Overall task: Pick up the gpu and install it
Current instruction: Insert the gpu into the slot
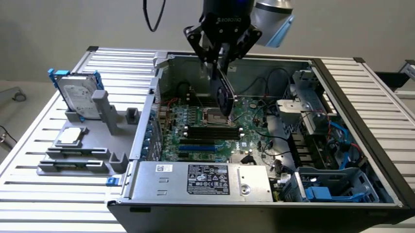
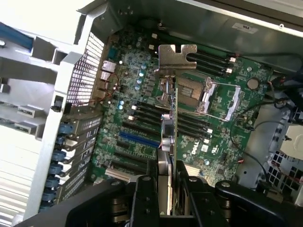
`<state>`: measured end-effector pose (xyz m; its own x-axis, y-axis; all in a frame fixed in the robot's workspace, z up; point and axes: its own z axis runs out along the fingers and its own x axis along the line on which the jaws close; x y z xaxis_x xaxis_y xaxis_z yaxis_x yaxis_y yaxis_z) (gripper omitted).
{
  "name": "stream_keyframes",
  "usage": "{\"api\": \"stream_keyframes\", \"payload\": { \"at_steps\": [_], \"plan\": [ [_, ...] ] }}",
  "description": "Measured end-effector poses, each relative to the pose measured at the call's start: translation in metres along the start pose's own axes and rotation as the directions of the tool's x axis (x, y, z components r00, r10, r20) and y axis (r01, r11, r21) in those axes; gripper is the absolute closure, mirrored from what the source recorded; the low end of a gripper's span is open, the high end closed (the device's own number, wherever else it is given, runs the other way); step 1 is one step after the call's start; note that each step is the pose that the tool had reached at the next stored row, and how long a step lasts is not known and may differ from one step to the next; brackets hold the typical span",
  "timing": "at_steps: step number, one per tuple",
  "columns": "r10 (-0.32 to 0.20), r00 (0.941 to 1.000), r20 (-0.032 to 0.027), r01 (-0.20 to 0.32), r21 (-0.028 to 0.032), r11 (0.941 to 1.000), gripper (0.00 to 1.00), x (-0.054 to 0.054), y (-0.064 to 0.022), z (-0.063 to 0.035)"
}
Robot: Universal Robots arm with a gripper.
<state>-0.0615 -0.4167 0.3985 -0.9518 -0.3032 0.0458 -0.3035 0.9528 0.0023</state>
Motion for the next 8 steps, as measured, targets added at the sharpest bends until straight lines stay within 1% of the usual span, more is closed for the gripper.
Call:
{"api": "stream_keyframes", "payload": {
  "at_steps": [2, 4, 6, 8],
  "plan": [
    [-0.037, 0.9993, -0.0002, 0.037, 0.0018, 0.9993, 0.74, -0.0001, 0.0, 0.0018],
    [-0.074, 0.9973, -0.0004, 0.074, 0.0035, 0.9973, 0.74, -0.0002, 0.0, 0.0038],
    [-0.109, 0.994, -0.0005, 0.109, 0.005, 0.994, 0.74, -0.0002, 0.0, 0.0058],
    [-0.145, 0.9894, -0.0006, 0.145, 0.0067, 0.9894, 0.74, -0.0003, 0.0, 0.008]
  ]
}}
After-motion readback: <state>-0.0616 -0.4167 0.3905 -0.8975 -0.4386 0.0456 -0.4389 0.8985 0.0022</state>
